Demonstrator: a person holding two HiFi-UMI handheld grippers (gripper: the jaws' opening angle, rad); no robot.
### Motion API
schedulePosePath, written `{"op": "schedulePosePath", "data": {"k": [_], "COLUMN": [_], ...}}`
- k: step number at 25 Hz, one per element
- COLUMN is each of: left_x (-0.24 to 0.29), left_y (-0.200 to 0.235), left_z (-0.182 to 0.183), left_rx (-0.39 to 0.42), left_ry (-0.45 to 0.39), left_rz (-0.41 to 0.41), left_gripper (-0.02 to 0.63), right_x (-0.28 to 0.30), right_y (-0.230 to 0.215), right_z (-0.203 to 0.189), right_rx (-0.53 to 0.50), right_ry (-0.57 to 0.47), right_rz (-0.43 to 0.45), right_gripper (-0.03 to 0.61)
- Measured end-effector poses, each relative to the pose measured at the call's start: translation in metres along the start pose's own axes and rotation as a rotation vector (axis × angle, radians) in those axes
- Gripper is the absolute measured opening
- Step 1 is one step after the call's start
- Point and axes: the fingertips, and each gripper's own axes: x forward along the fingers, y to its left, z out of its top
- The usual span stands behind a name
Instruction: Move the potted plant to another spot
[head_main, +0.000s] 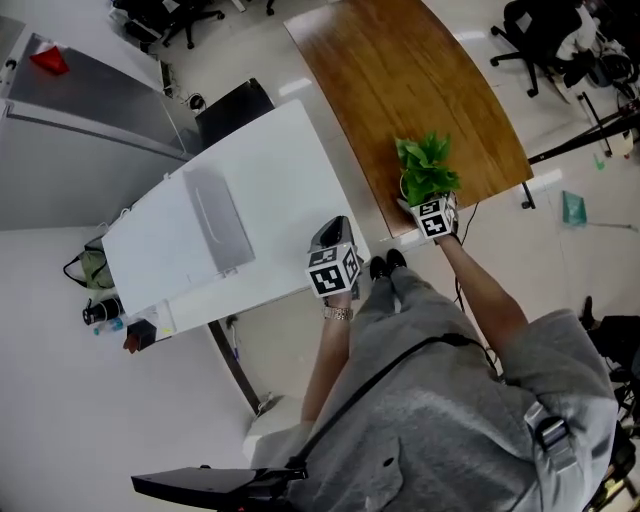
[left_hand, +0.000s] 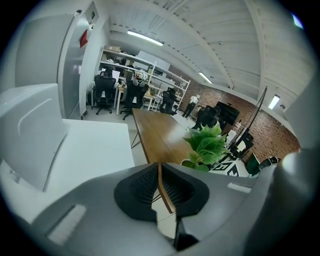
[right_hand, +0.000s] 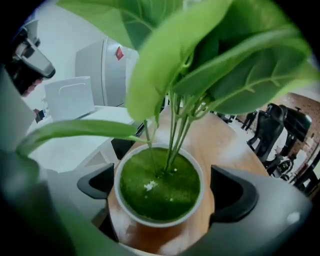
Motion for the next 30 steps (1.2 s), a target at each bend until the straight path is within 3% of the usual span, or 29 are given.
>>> {"op": "schedulePosePath", "data": {"k": [9, 16, 19, 23, 26, 30], "left_x": [0.004, -0.010, -0.023, -0.056, -0.083, -0.116], "left_y": [-0.001, 0.002, 0.014, 0.041, 0.066, 0.097], "left_z": [-0.002, 0.002, -0.002, -0.015, -0.032, -0.055], "left_rx": [-0.017, -0.051, -0.085, -0.147, -0.216, -0.300], "left_ry": [0.001, -0.043, -0.063, -0.098, -0.115, -0.138], "left_rz": [0.021, 0.071, 0.111, 0.202, 0.284, 0.377], "left_gripper": [0.034, 0.029, 0.029, 0.029, 0.029, 0.029], "right_x": [0.024, -0.003, -0.010, -0.009, -0.002, 0.009], "right_y": [-0.001, 0.029, 0.086, 0.198, 0.261, 0.304], "right_z": [-0.003, 0.031, 0.067, 0.103, 0.104, 0.089], "right_rx": [-0.090, -0.134, -0.155, -0.297, -0.407, -0.478], "right_ry": [0.078, 0.013, -0.052, -0.116, -0.108, -0.086], "right_rz": [0.043, 0.163, 0.275, 0.479, 0.571, 0.614], "right_gripper": [0.572, 0.560, 0.560, 0.560, 0.561, 0.561]}}
